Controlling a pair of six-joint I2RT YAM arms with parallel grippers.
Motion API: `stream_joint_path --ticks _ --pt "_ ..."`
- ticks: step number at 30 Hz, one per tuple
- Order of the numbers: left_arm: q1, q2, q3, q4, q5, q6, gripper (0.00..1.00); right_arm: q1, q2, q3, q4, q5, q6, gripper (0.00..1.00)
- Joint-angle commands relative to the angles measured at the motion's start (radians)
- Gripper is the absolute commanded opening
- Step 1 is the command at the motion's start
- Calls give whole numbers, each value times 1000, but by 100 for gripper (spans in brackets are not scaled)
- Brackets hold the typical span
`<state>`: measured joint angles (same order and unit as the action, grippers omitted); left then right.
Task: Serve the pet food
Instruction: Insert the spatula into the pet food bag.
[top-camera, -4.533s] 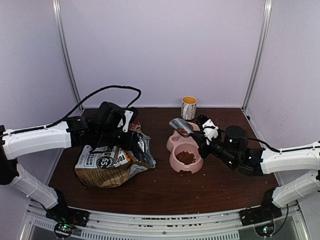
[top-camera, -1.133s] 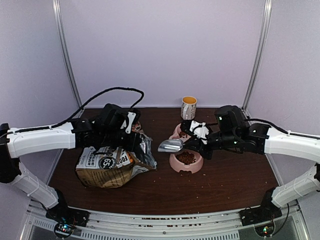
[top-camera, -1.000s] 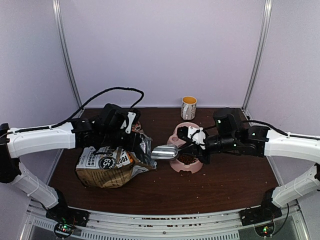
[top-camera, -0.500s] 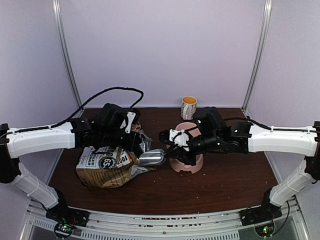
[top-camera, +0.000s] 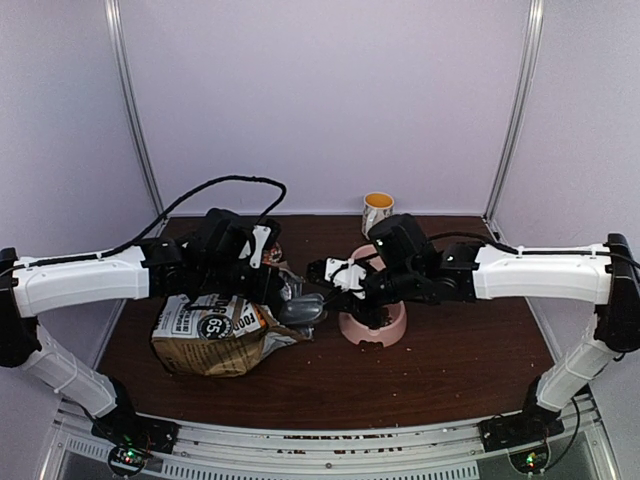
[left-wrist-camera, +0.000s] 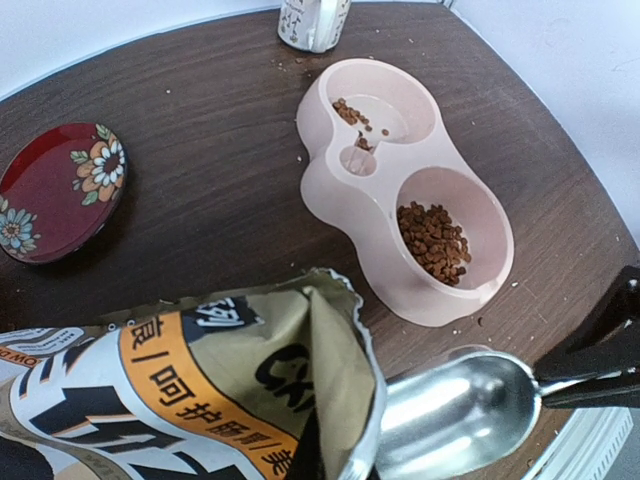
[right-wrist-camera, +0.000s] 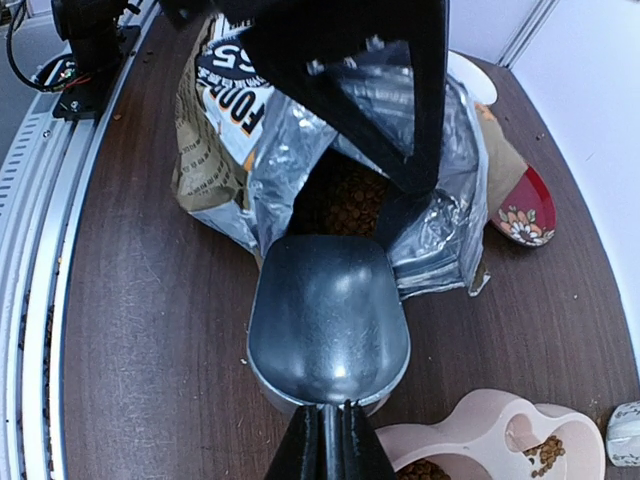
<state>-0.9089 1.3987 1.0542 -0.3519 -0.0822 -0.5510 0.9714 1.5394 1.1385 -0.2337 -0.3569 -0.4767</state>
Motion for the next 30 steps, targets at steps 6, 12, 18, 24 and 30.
stream_joint_path --ticks 6,12,18,24,30 --pt "-5 -53 -5 100 26 -22 0 -31 111 61 -61 -56 -23 0" --pt "-5 -52 -3 109 21 -21 0 -27 165 115 -170 -67 -15 0" --pt "-5 -41 8 109 30 -11 0 -13 236 150 -177 -30 29 0" --pt "-5 -31 13 108 31 -9 0 16 279 150 -93 -40 52 0" --pt "-5 -24 16 111 39 -16 0 50 361 187 4 -77 103 0"
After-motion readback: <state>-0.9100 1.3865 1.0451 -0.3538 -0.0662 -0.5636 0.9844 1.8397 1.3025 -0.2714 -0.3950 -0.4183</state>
